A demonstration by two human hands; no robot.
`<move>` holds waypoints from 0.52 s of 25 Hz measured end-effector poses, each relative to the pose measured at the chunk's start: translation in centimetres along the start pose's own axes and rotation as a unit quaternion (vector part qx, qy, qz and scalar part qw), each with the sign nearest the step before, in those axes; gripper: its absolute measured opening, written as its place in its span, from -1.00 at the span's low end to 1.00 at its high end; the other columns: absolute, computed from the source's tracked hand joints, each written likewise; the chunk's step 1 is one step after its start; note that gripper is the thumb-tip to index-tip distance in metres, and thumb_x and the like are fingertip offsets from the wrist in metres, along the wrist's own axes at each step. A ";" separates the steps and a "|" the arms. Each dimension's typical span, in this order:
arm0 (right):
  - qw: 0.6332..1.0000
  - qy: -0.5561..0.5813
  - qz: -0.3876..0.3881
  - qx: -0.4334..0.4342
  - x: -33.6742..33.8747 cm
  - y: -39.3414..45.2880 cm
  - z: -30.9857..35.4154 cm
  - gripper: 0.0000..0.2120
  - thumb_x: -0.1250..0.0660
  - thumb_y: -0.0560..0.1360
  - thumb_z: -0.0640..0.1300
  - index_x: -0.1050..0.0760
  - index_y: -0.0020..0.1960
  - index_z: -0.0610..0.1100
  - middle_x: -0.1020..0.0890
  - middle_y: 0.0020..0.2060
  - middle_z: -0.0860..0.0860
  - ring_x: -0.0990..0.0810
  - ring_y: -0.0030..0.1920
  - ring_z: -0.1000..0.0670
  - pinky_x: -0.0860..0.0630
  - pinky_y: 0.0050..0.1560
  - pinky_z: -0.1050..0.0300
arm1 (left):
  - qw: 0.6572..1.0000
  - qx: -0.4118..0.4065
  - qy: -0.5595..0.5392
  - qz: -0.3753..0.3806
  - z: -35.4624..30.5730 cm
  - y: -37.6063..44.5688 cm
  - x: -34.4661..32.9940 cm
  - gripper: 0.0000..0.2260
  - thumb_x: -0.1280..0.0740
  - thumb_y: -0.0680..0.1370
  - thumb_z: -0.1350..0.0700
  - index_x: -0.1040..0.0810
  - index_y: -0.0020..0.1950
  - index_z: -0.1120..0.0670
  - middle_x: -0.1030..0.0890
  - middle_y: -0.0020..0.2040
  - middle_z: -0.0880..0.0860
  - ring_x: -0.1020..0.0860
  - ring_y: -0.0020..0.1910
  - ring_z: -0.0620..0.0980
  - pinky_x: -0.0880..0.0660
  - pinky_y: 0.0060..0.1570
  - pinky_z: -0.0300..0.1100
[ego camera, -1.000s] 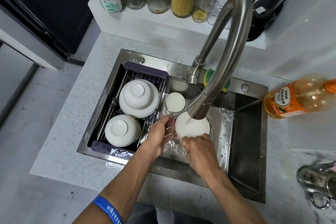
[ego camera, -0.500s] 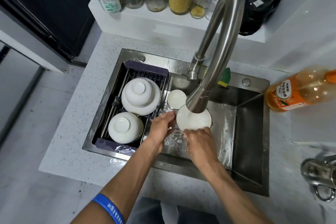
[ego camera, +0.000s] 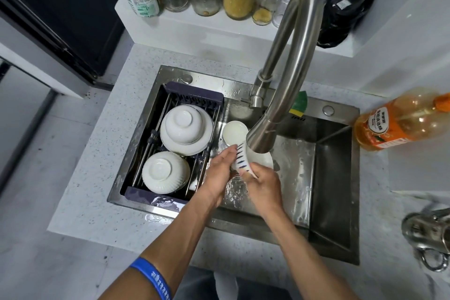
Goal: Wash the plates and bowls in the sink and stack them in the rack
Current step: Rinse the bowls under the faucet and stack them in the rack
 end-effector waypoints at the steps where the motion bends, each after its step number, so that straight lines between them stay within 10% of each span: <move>1: 0.978 0.181 -0.022 -0.100 0.0 0.2 -1.2 -0.85 -0.38 0.52 -0.26 -0.67 -0.01 -0.06 -0.73 -0.16 0.03 -0.66 -0.14 0.02 -0.58 -0.13 0.15 | 1.000 -0.008 0.016 0.010 -0.2 -0.1 -0.7 -0.83 -0.26 0.65 0.08 -0.60 0.17 -0.06 -0.69 0.03 -0.17 -0.61 0.09 -0.19 -0.51 0.13 -0.29; 6: 0.809 0.530 -0.067 -0.244 1.1 -0.9 -4.0 -0.65 -0.39 0.47 -0.21 -0.55 0.25 -0.22 -0.68 0.10 -0.18 -0.68 -0.02 -0.05 -0.63 -0.11 0.17 | 0.990 -0.012 0.141 0.009 0.0 1.9 -4.3 -0.87 -0.26 0.64 0.09 -0.60 -0.02 0.02 -0.70 -0.07 0.10 -0.67 -0.09 0.05 -0.64 -0.10 -0.11; 8: 0.791 0.559 -0.051 -0.243 1.4 -1.0 -3.7 -0.58 -0.38 0.44 -0.15 -0.52 0.29 -0.21 -0.68 0.09 -0.14 -0.69 -0.01 -0.03 -0.63 -0.13 0.16 | 0.991 0.009 0.132 -0.017 0.0 2.5 -4.4 -0.78 -0.21 0.65 0.00 -0.60 -0.03 0.05 -0.67 -0.01 0.24 -0.66 -0.07 0.17 -0.61 0.01 0.14; 13: 0.763 0.584 -0.033 -0.275 -0.2 0.2 -2.5 -0.72 -0.26 0.57 -0.06 -0.55 0.21 -0.15 -0.70 0.06 -0.12 -0.67 0.06 -0.11 -0.58 0.12 -0.12 | 0.994 0.089 -0.067 0.002 -0.5 1.7 -1.3 -0.68 -0.29 0.59 -0.13 -0.60 0.17 0.07 -0.71 0.04 0.13 -0.67 0.04 0.12 -0.59 0.09 0.08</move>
Point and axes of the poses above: each hand's wrist, its own y-axis towards the middle knuckle, its own x-axis out of the back of the hand, z = x × y, the point moved 7 cm from there along y, towards the middle knuckle
